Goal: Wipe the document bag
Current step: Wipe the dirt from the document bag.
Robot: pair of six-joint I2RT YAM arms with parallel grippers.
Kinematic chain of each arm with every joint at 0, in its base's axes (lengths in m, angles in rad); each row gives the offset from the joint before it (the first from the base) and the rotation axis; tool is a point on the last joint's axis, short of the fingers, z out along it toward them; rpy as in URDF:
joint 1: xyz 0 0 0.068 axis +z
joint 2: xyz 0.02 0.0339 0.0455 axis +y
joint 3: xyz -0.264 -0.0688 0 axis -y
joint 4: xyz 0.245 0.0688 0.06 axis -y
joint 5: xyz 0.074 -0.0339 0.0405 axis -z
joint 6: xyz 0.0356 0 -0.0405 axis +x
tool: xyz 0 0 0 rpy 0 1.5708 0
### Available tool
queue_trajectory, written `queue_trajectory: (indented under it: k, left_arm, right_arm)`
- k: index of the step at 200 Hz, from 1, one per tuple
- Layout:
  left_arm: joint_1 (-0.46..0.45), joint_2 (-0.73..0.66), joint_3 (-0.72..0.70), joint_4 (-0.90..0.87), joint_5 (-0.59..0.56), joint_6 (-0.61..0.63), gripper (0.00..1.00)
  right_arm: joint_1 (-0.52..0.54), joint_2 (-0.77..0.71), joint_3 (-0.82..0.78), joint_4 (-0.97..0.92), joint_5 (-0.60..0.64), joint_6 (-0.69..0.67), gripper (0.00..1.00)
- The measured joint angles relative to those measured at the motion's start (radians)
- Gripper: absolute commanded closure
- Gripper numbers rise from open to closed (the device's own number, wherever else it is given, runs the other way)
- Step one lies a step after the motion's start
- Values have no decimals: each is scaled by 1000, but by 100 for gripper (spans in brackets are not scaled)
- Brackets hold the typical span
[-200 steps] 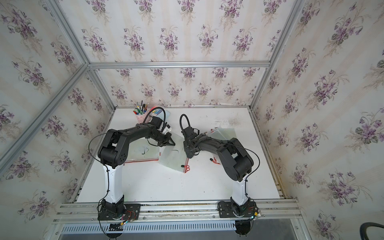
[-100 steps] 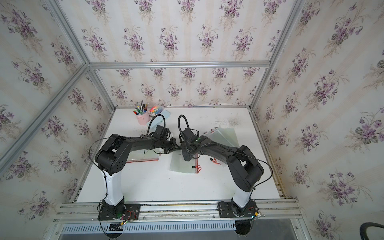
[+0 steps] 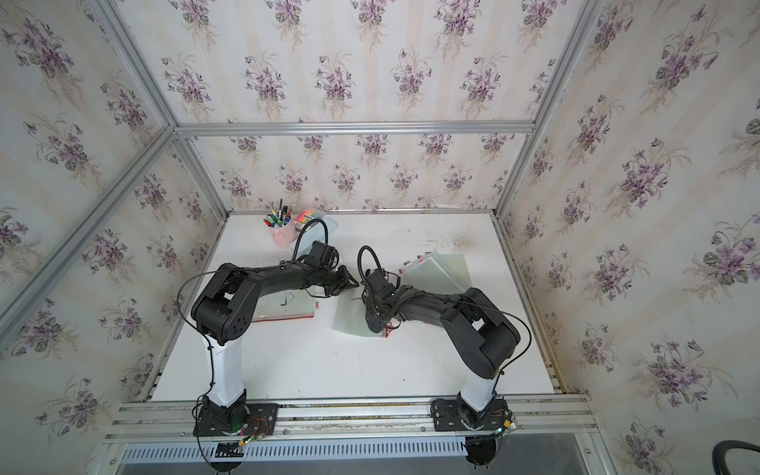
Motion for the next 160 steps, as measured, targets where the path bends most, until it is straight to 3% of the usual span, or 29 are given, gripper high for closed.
queue_trajectory:
  k: [67,87,124,160]
  left_arm:
    - [18,70,122,-159,6,181,78]
    - [20,77,129,-168,18,209,79]
    - [20,77,126,-182,17,245,93]
    - [21,71,111,-182,19,252,91]
  right_arm:
    - [1,19,24,-2,29,-76,74]
    - [-5,27,38,-3,47,-105,74]
    - [-25,29,48,-10,63,-135,74]
    - [-26,25,57,-38,76,-143,75]
